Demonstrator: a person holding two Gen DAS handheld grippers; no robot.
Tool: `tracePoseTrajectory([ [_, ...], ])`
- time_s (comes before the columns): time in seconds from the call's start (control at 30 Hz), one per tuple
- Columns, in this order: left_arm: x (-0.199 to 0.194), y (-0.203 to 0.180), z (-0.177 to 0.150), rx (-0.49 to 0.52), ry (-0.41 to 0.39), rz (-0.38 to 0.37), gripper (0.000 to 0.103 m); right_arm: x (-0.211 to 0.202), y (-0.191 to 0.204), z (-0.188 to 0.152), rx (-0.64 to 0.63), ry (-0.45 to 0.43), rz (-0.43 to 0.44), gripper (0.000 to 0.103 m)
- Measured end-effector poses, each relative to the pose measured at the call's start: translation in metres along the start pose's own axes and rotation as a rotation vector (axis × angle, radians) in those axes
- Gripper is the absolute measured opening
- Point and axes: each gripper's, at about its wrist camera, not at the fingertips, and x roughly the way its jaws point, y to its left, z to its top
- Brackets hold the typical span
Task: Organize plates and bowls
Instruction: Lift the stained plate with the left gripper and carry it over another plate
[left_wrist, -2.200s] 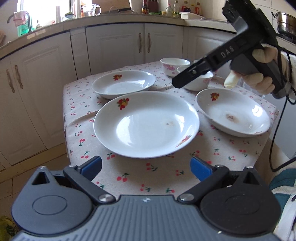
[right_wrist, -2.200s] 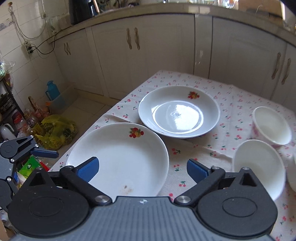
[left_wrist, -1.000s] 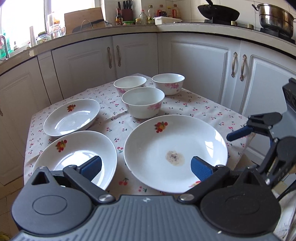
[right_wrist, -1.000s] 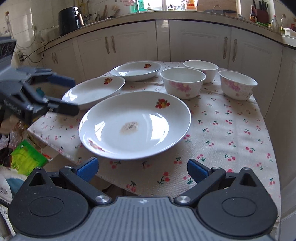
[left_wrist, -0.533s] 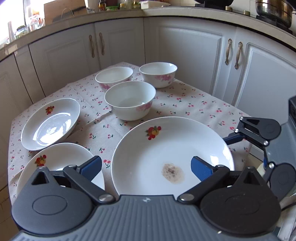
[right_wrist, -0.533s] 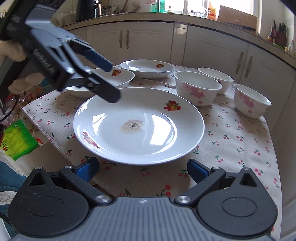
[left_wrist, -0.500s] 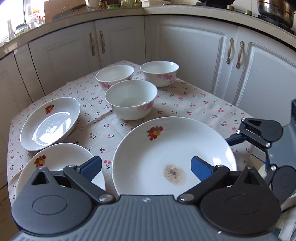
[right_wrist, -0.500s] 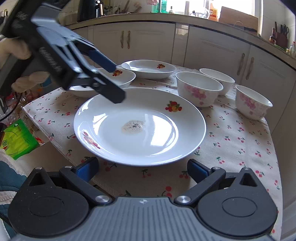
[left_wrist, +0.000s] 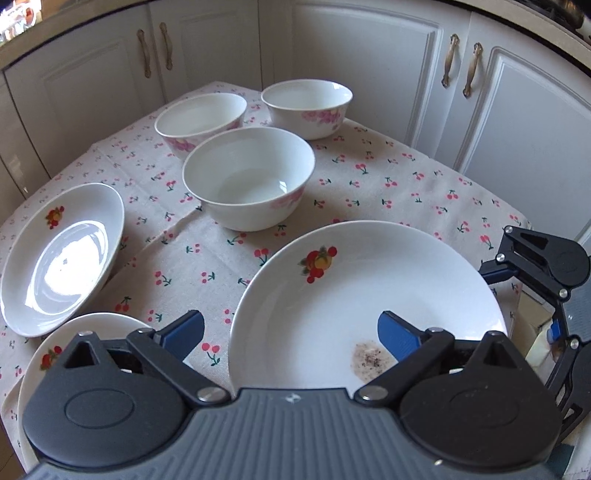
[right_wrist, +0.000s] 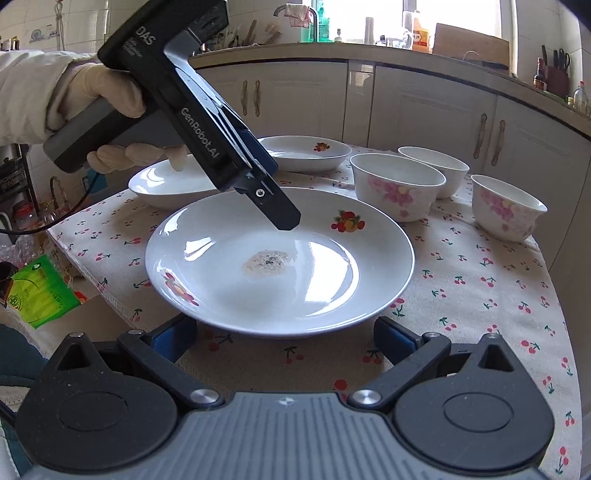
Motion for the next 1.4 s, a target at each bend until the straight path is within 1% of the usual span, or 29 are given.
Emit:
tracePoseTrajectory([
  [0.07,0.004,0.001,0.003,0.009,0.026,-0.017,0.093,0.000,0.001,0.001,-0.002,0.002,0.000,0.103],
  [0.17,0.009,0.003,0.006,0.020,0.058,-0.038,0.093,-0.001,0.003,0.001,-0.012,-0.003,0.002,0.103],
  [0.27,0.015,0.005,0.010,0.030,0.088,-0.058,0.088,-0.001,0.004,0.003,-0.014,0.000,-0.001,0.103],
  [0.37,0.021,0.008,0.011,0.026,0.125,-0.081,0.087,-0.001,0.004,0.003,-0.010,0.003,-0.002,0.103],
  [0.47,0.023,0.009,0.013,0.038,0.147,-0.099,0.083,-0.001,0.005,0.005,-0.011,0.012,-0.007,0.103],
  [0.57,0.025,0.008,0.015,0.053,0.163,-0.125,0.081,0.000,0.005,0.006,-0.012,0.020,-0.010,0.103],
  [0.67,0.029,0.007,0.017,0.071,0.178,-0.129,0.081,0.000,0.005,0.007,-0.010,0.028,-0.012,0.103],
  [0.83,0.031,0.011,0.020,0.069,0.201,-0.153,0.081,0.001,0.006,0.010,-0.007,0.047,-0.013,0.103],
  [1.17,0.030,0.015,0.020,0.055,0.202,-0.162,0.080,0.002,0.005,0.017,0.005,0.080,-0.004,0.103],
  [1.4,0.020,0.020,0.024,0.037,0.164,-0.161,0.080,-0.001,0.004,0.026,-0.004,0.075,-0.008,0.103],
])
